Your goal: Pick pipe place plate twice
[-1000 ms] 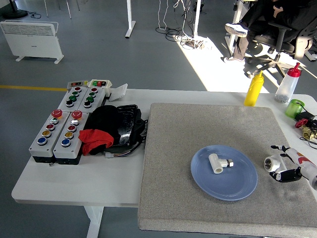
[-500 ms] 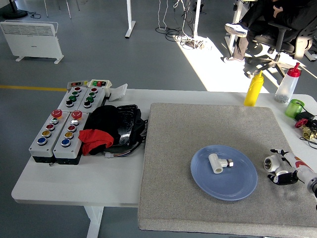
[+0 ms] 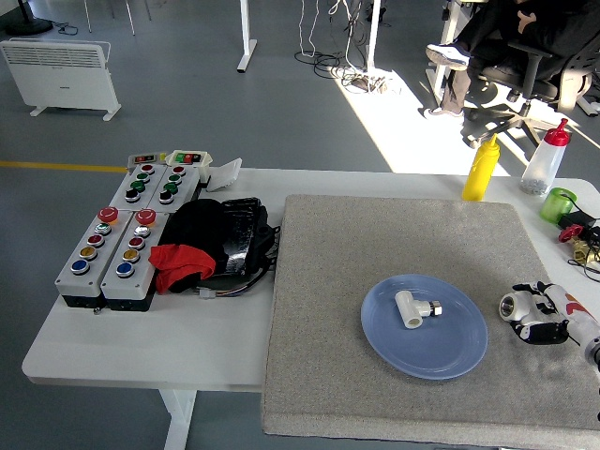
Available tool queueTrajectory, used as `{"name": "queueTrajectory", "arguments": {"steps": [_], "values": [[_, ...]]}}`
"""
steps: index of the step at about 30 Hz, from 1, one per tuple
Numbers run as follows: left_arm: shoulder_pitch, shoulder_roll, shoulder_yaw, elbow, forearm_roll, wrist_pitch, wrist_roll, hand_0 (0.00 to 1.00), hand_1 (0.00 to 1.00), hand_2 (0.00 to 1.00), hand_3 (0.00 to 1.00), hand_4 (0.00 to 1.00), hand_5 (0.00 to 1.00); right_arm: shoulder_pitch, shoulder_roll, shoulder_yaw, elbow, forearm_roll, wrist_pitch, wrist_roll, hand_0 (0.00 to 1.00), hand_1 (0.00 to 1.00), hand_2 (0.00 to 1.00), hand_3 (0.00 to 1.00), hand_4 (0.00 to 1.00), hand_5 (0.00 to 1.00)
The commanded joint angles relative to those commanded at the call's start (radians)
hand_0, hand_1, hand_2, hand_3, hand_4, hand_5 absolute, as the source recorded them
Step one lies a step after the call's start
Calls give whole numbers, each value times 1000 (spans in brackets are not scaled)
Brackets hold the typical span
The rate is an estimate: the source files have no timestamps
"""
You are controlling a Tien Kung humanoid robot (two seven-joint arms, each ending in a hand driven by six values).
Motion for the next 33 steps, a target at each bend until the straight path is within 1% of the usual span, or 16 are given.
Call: {"name": "queueTrajectory", "arguments": {"steps": [3, 4, 6, 8, 13, 16, 18, 19, 21, 22, 24, 27, 28, 33], "values": [[-2, 0, 2, 0, -2, 0, 0, 655, 613, 605, 602, 299, 998, -1, -1, 2, 3, 2, -1, 2, 366, 462, 534, 577, 384, 80], [-2, 0, 2, 0, -3, 0, 0, 655, 613, 605, 603, 299, 998, -2, -2, 4, 7, 1, -3, 4, 354, 454, 529, 571, 362, 99], [-3, 0, 2, 0, -4, 1, 0, 655, 613, 605, 603, 299, 998, -4, -4, 9, 20, 2, -8, 8, 354, 454, 529, 571, 362, 99], [-5, 1, 3, 1, -5, 1, 0, 655, 613, 605, 603, 299, 998, -9, -8, 17, 48, 1, -14, 13, 354, 454, 529, 571, 362, 99], [-6, 2, 0, 2, -2, 0, 0, 655, 613, 605, 602, 299, 998, -18, -21, 23, 133, -1, -24, 18, 354, 453, 528, 568, 359, 102], [-7, 2, -3, 2, 1, 0, 0, 655, 613, 605, 603, 299, 998, -26, -33, 11, 225, -5, -28, 21, 361, 452, 527, 567, 358, 101], [-7, 2, -4, 3, 2, 0, 0, 655, 613, 605, 603, 299, 998, -30, -38, -1, 267, -5, -28, 22, 361, 452, 527, 567, 358, 101], [-7, 2, -5, 3, 2, 1, 0, 655, 613, 605, 603, 299, 998, -34, -44, -19, 302, -6, -26, 22, 361, 452, 527, 567, 358, 101], [-8, 3, -6, 3, 2, 1, 0, 655, 613, 605, 603, 299, 998, -38, -52, -48, 347, -7, -19, 19, 361, 452, 527, 567, 358, 101], [-8, 3, -6, 3, 2, 1, 0, 655, 613, 606, 602, 299, 998, -40, -58, -69, 370, -5, -11, 15, 400, 459, 528, 568, 363, 96], [-8, 3, -6, 3, 1, 2, 0, 655, 613, 606, 602, 299, 998, -44, -68, -110, 409, -6, 0, 5, 400, 459, 528, 568, 363, 96], [-9, 3, -6, 3, 1, 2, 0, 655, 613, 606, 602, 299, 998, -48, -75, -152, 439, -7, 10, -7, 400, 459, 528, 568, 363, 96], [-9, 3, -6, 3, 1, 2, 0, 655, 613, 606, 602, 299, 998, -48, -76, -158, 444, -7, 12, -10, 473, 500, 533, 572, 374, 97], [-10, 4, -9, 3, 4, 2, 0, 655, 613, 606, 602, 299, 998, -48, -86, -232, 468, -8, 29, -22, 473, 500, 533, 572, 374, 97]]}}
